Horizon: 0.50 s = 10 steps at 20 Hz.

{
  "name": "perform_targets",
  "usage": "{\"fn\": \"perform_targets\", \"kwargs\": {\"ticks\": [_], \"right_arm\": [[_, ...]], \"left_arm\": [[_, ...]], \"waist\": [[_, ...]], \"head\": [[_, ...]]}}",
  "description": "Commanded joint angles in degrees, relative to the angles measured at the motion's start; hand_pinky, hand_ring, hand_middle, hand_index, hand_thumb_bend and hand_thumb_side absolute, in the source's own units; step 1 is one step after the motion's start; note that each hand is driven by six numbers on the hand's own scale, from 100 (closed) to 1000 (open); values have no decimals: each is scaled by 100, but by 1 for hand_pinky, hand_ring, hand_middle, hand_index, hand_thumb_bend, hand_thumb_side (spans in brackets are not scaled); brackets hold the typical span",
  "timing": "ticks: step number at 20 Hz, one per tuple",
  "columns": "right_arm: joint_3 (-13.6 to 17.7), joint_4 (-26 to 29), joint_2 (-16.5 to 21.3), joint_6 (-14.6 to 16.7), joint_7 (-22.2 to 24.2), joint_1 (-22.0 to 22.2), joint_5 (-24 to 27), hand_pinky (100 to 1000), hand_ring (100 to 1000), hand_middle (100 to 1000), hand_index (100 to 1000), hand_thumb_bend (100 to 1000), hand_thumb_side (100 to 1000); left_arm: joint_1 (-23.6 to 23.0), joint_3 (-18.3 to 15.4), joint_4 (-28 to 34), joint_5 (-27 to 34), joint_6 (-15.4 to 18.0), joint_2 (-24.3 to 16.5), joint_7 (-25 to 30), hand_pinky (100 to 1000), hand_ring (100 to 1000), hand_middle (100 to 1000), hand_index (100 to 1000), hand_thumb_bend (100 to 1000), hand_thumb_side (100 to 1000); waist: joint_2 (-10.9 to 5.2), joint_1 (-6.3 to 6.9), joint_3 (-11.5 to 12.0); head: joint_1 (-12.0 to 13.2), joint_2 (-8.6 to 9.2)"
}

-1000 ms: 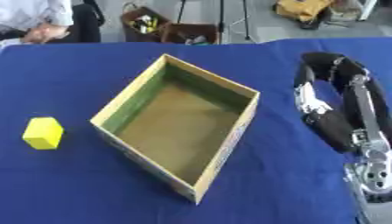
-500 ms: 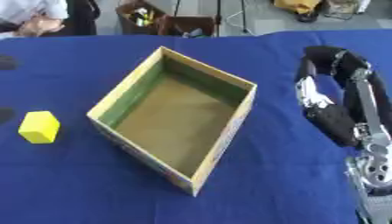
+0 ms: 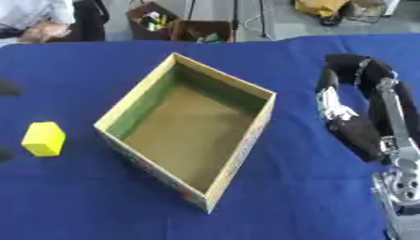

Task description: Pick up objects on the table and place them in the box.

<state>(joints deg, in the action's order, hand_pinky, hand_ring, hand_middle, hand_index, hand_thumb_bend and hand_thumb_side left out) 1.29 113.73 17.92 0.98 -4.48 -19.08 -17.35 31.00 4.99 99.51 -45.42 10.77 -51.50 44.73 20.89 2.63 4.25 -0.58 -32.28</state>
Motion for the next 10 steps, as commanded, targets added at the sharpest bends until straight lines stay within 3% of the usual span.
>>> {"fn": "perform_targets", "kwargs": {"ticks": [1, 9, 10], "right_arm": [[-25, 86, 110, -1, 24, -23, -30, 751, 694, 625, 753, 100, 536], [-43, 86, 106, -11, 43, -17, -34, 751, 694, 625, 752, 100, 534], [-47, 86, 105, -12, 46, -20, -35, 752, 694, 624, 753, 100, 532]], "left_arm": [[189, 113, -245, -148, 102, -251, 53, 836, 942, 1000, 1000, 788, 1000], [500, 335, -815, -450, 240, -141, -20, 820, 932, 1000, 1000, 769, 1000], [502, 369, -861, -440, 233, -115, -12, 781, 882, 928, 1000, 703, 959]], "waist": [[-121, 10, -10], [-111, 13, -33], [-96, 18, -51]], "head": [[23, 87], [40, 90], [47, 96]]}}
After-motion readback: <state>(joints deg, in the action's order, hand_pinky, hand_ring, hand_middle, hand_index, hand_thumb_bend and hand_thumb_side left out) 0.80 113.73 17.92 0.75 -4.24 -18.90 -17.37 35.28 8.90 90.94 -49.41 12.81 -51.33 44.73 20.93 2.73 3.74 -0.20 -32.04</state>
